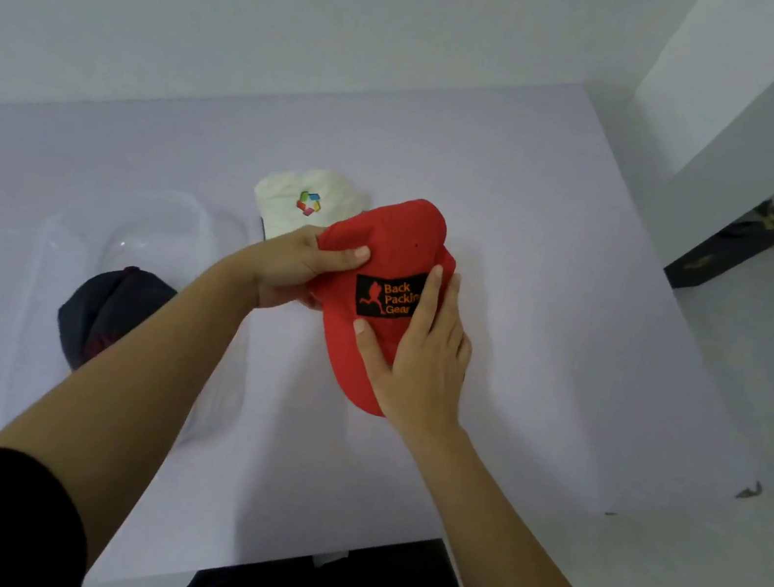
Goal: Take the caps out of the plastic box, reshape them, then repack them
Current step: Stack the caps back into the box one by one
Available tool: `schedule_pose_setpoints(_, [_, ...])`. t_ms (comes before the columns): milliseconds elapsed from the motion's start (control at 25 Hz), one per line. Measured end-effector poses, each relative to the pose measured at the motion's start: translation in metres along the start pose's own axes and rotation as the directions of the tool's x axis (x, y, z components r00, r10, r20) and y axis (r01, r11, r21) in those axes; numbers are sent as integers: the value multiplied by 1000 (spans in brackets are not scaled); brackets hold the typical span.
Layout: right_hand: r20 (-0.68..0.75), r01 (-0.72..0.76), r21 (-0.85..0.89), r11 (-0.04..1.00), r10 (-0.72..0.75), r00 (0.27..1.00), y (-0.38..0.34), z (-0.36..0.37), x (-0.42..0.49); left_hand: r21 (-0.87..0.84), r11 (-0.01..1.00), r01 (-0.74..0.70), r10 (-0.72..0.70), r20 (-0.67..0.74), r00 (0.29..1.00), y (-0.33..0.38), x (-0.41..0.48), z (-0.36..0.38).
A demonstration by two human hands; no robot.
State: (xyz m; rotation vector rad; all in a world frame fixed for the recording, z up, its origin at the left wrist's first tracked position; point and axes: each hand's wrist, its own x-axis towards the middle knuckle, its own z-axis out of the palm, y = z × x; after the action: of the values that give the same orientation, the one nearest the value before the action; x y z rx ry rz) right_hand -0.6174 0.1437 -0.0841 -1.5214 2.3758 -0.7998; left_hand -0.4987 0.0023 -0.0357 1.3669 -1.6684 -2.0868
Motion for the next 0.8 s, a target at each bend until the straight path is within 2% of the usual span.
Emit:
schedule_pose_setpoints(80, [-9, 75, 82, 994, -75, 997, -44, 3, -6, 20, 998, -62, 63, -34, 997, 6, -37, -45])
schedule_pose_setpoints(200, [49, 126, 270, 955, -145, 988, -110, 20, -21, 66, 992, -106, 111, -79, 991, 5, -93, -118])
schedule_pose_setpoints(280, [112, 93, 392, 915, -148, 983, -148, 41, -32, 88, 989, -120, 131, -129, 983, -1, -127, -165])
schedule_pose_setpoints(400, [238, -36, 515, 856, -102, 966, -184, 72, -46, 128, 984, -124, 149, -206, 967, -12, -165, -221])
schedule_pose_setpoints(560, [386, -83, 465, 881, -118, 915, -213, 106, -55, 168, 974, -153, 189, -226, 956, -21, -200, -271])
schedule_pose_setpoints(800, [612, -112, 223, 968, -50, 789, -222, 138, -29, 203, 944, -259, 303, -231, 924, -16, -209, -299])
